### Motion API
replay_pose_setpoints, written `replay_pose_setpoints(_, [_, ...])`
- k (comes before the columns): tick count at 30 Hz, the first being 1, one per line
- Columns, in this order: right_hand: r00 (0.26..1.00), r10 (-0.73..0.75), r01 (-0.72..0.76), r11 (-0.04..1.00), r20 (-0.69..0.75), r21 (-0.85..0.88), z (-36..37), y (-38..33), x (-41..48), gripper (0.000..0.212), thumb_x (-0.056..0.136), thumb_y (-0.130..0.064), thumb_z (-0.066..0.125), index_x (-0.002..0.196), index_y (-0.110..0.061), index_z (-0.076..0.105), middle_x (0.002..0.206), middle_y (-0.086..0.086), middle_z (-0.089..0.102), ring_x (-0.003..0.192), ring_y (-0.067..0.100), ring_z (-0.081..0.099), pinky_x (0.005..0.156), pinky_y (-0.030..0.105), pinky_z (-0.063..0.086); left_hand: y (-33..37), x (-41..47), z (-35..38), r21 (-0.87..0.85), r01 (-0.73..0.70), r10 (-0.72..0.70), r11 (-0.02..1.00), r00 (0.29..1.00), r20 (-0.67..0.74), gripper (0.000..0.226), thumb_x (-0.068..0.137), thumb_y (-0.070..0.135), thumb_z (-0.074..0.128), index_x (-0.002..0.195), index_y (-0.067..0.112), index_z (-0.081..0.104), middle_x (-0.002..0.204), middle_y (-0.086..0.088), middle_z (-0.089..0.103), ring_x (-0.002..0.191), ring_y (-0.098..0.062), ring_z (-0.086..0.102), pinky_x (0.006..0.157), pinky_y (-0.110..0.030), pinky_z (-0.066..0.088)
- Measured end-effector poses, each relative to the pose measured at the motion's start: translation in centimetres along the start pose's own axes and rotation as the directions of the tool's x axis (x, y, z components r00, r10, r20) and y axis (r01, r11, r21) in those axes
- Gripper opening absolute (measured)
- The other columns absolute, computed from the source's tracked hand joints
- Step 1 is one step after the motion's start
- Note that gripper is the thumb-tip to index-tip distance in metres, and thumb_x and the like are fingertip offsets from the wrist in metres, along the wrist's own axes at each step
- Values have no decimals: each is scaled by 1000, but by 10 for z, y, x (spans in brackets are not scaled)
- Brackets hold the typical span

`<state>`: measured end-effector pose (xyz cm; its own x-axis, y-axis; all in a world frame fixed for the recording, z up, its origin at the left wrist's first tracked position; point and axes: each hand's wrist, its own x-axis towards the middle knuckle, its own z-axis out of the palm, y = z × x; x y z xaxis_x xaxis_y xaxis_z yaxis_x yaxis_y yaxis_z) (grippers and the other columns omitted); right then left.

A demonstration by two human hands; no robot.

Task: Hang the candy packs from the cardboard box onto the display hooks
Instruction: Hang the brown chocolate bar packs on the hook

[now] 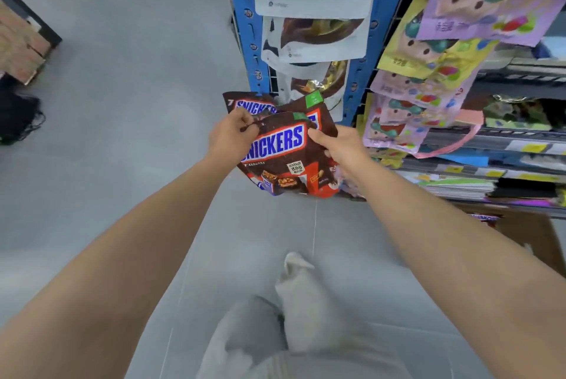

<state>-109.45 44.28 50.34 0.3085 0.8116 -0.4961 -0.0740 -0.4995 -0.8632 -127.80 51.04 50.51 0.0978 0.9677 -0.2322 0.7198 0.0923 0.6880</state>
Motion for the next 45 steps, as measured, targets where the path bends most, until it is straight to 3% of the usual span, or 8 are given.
replay_pose_setpoints(2, [999, -24, 21, 996, -30, -83, 8, -5, 16, 22, 85, -28, 66, 102, -14, 64, 79, -3, 64, 62, 4, 55, 56, 16, 44, -6, 18, -6, 79, 12, -9, 997, 1000, -30, 14, 91, 30, 54, 88, 18, 47, 96, 0, 64, 87, -22, 64, 81, -42, 56])
replay_pose_setpoints(8, [991, -8, -20, 977, -133, -212, 16, 5, 42, 33, 90, -25, 60, 117, -5, 61, 107, 9, 66, 89, 18, 61, 73, 26, 52, -29, 77, -17, 454, -185, 226, 872, 974, -36, 13, 91, 25, 48, 94, 13, 53, 93, -13, 67, 91, -31, 58, 94, -36, 31])
replay_pose_setpoints(11, [979, -2, -48, 970, -202, -240, 17, 10, 44, 34, 90, -25, 59, 116, -3, 61, 116, 16, 65, 101, 28, 63, 92, 41, 51, -36, 107, -18, 491, -225, 269, 842, 963, -19, 14, 93, 29, 45, 97, 17, 52, 94, -12, 66, 91, -30, 58, 95, -36, 30])
replay_pose_setpoints(16, [940, 68, -132, 976, -333, -173, 23, 11, 43, 41, 92, -26, 57, 125, -2, 55, 122, 17, 61, 110, 29, 60, 92, 34, 46, -27, 140, -11, 520, -248, 298, 817, 954, -14, 19, 96, 25, 37, 104, 13, 50, 97, -16, 64, 95, -32, 56, 98, -39, 28])
replay_pose_setpoints(24, [821, 73, -244, 942, -567, -232, 23, 23, 48, 37, 94, -29, 52, 123, -6, 59, 119, 18, 63, 111, 34, 58, 86, 30, 42, -6, 170, 4, 397, -274, 342, 876, 933, -108, 25, 97, 26, 36, 110, 16, 55, 100, -14, 64, 97, -31, 53, 97, -37, 27])
replay_pose_setpoints(28, [829, 83, -247, 941, -552, -230, 21, 24, 47, 40, 94, -30, 53, 124, -6, 58, 119, 18, 64, 109, 34, 59, 88, 33, 45, -2, 182, 9, 295, -221, 265, 930, 957, -119, 33, 97, 34, 36, 117, 28, 61, 109, -9, 67, 105, -25, 55, 98, -34, 27])
replay_pose_setpoints(37, [879, 109, -232, 949, -464, -215, 35, 22, 47, 41, 94, -32, 52, 120, -1, 57, 120, 17, 63, 109, 32, 60, 93, 37, 46, 0, 182, 13, 154, -135, 164, 979, 967, -195, 26, 96, 37, 41, 112, 27, 59, 110, 2, 67, 101, -16, 58, 94, -29, 29])
replay_pose_setpoints(45, [887, 147, -264, 939, -437, -219, 27, 19, 46, 41, 93, -33, 53, 120, -2, 58, 120, 17, 63, 109, 31, 60, 93, 37, 46, 10, 185, 9, 150, -101, 124, 983, 980, -158, 26, 92, 38, 44, 103, 27, 66, 103, 6, 69, 101, -14, 58, 96, -31, 28])
